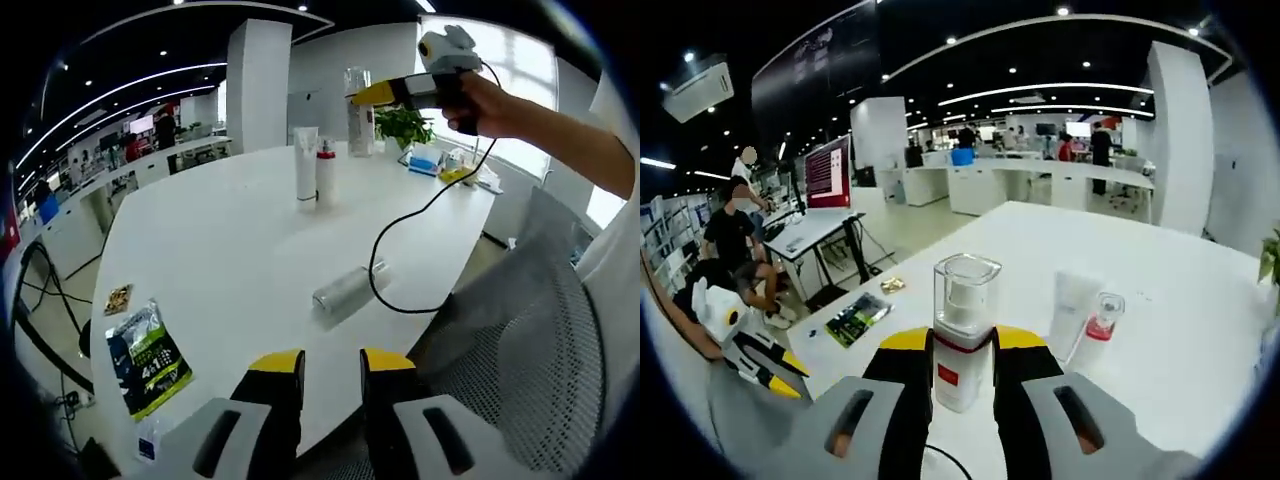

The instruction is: Arrange the skincare products in the storage area until every visible bottle or jar stands upright without overlapping.

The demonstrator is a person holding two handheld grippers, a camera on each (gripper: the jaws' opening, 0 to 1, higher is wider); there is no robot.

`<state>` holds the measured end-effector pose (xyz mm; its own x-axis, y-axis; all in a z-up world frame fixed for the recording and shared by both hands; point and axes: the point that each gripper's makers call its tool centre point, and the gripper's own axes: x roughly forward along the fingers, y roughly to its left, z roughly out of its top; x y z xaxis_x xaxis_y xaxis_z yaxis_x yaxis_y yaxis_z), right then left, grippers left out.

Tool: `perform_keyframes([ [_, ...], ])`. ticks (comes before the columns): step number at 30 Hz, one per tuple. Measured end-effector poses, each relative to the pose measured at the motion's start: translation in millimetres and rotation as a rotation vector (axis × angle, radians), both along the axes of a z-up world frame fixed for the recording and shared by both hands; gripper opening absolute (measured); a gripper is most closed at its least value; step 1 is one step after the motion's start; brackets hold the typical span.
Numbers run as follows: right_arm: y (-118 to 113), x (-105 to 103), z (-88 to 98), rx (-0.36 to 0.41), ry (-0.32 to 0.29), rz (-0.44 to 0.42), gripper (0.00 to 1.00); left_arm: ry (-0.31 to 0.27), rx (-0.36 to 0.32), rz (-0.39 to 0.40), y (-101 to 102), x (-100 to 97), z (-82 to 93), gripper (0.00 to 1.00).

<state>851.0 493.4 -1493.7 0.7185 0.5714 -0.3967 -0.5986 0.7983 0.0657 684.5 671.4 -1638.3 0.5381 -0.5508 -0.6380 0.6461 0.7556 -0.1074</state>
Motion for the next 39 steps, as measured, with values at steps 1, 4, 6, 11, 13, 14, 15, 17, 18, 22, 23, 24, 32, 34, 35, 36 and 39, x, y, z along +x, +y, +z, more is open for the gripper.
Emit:
perform_keyframes([
  [1, -7.1, 6.1, -2.2, -0.013, -0.014, -0.036, 0.20, 0.001, 0.007, -0.002, 0.3, -0.4, -0.8, 0.22],
  [4, -14.7, 14.2, -11.1, 0.006, 0.000, -0.081, 0.20, -0.007, 0.021, -0.005, 0.6, -0.5, -1.8, 0.22],
  [6, -18.7, 19.9, -19.9, 0.001, 0.001, -0.103, 0.20, -0.018, 0.041, -0.013, -0.7, -1.0, -2.9, 0.22],
  [11, -21.9, 29.5, -35.5, 0.012, -0.019, -0.127, 0.19, -0.028, 0.105, -0.098, -12.4, -10.0, -10.8, 0.22],
  [13, -22.4, 34.0, -42.3, 0.016, -0.028, -0.134, 0.19, -0.029, 0.126, -0.122, -13.8, -13.4, -13.5, 0.22],
  [14, -23.5, 37.4, -47.3, 0.015, -0.031, -0.146, 0.19, -0.028, 0.126, -0.121, -14.0, -13.7, -13.8, 0.22],
  [15, -23.7, 39.2, -50.5, 0.009, -0.034, -0.148, 0.19, -0.028, 0.127, -0.121, -13.7, -13.6, -13.9, 0.22],
  [17, -24.9, 44.1, -59.4, 0.001, -0.029, -0.158, 0.19, -0.016, 0.124, -0.110, -11.8, -12.5, -14.7, 0.22],
  [18, -25.1, 46.1, -63.2, 0.004, -0.030, -0.160, 0.19, -0.007, 0.103, -0.102, -13.0, -12.1, -13.2, 0.23],
  [22, -24.8, 52.8, -74.8, 0.000, -0.028, -0.163, 0.19, 0.012, 0.040, -0.101, -20.1, -13.8, -9.2, 0.24],
  [23, -25.2, 54.7, -77.8, -0.006, -0.027, -0.164, 0.19, 0.014, 0.041, -0.102, -20.3, -14.0, -9.7, 0.24],
  [24, -25.7, 57.1, -81.7, -0.014, -0.026, -0.166, 0.19, 0.021, 0.046, -0.105, -20.6, -14.6, -11.5, 0.24],
  [32, -33.1, 74.7, -98.2, -0.030, -0.054, -0.200, 0.19, 0.071, 0.020, -0.158, -29.9, -24.7, -15.2, 0.27],
  [34, -34.4, 77.3, -104.8, -0.030, -0.057, -0.212, 0.19, 0.079, 0.024, -0.163, -29.8, -26.2, -16.4, 0.27],
  [35, -34.6, 78.0, -107.2, -0.029, -0.058, -0.217, 0.19, 0.082, 0.024, -0.163, -29.7, -26.1, -16.7, 0.27],
  [36, -34.6, 79.3, -110.8, -0.029, -0.062, -0.225, 0.19, 0.090, 0.022, -0.163, -29.4, -25.8, -18.0, 0.27],
  [39, -33.2, 82.1, -118.0, -0.036, -0.080, -0.239, 0.19, 0.115, 0.021, -0.163, -29.2, -26.7, -21.2, 0.27],
])
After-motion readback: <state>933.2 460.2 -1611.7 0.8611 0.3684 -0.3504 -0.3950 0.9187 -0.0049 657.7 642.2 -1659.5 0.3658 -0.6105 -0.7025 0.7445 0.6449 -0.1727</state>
